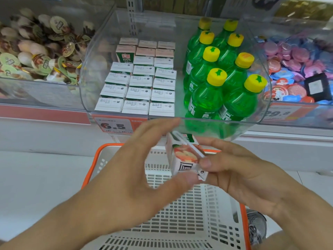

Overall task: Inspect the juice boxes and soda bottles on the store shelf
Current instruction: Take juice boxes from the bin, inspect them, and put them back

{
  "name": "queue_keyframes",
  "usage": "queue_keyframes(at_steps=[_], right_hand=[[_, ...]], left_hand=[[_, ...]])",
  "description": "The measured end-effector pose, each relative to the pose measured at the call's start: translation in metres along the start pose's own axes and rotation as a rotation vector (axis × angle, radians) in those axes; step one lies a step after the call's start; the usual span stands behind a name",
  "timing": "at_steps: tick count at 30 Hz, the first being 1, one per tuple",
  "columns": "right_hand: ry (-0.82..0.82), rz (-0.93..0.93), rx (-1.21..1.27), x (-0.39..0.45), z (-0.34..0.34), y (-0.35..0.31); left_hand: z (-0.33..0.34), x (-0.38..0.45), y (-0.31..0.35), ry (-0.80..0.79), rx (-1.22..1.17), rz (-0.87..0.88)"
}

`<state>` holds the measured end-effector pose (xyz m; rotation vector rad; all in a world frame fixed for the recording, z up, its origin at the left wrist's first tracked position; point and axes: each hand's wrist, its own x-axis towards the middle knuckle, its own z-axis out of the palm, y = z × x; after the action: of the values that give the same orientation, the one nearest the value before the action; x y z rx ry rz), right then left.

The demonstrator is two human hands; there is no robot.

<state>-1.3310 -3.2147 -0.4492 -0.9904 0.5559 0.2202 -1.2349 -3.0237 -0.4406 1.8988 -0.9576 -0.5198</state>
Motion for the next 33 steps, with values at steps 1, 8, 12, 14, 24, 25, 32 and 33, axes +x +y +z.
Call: queue_keyframes(at_steps=[1,8,12,14,24,25,32,33], right_hand=[[-0.031,0.014,0.031,-0.001,0.002,0.001],[0.15,-0.029,-0.674,-0.001,0.012,0.013],[0.125,-0.176,-0.607,-0.003,0.012,0.009],[0.097,-0.208,-0.613,-0.006,0.013,0.005],[0.042,-0.212,-0.62,-0.015,0.006,0.005],[0.031,-0.214,-0.622,-0.015,0.005,0.005],[0.0,-0.23,-0.609,-0.016,-0.001,0.008],[-0.001,-0.235,-0.605,-0.016,-0.002,0.009]], left_hand=[[-0.001,0.0,-0.002,-0.041,0.09,0.12],[-0.001,0.0,-0.013,0.058,0.189,0.126],[0.004,-0.002,-0.01,0.049,0.096,0.068],[0.006,-0.002,-0.008,0.051,0.066,0.045],[0.007,0.0,-0.007,0.093,-0.125,-0.03],[0.007,0.0,-0.006,0.087,-0.12,-0.029],[0.006,-0.003,-0.004,0.078,-0.004,-0.011],[0.005,-0.003,-0.004,0.068,0.024,0.004]])
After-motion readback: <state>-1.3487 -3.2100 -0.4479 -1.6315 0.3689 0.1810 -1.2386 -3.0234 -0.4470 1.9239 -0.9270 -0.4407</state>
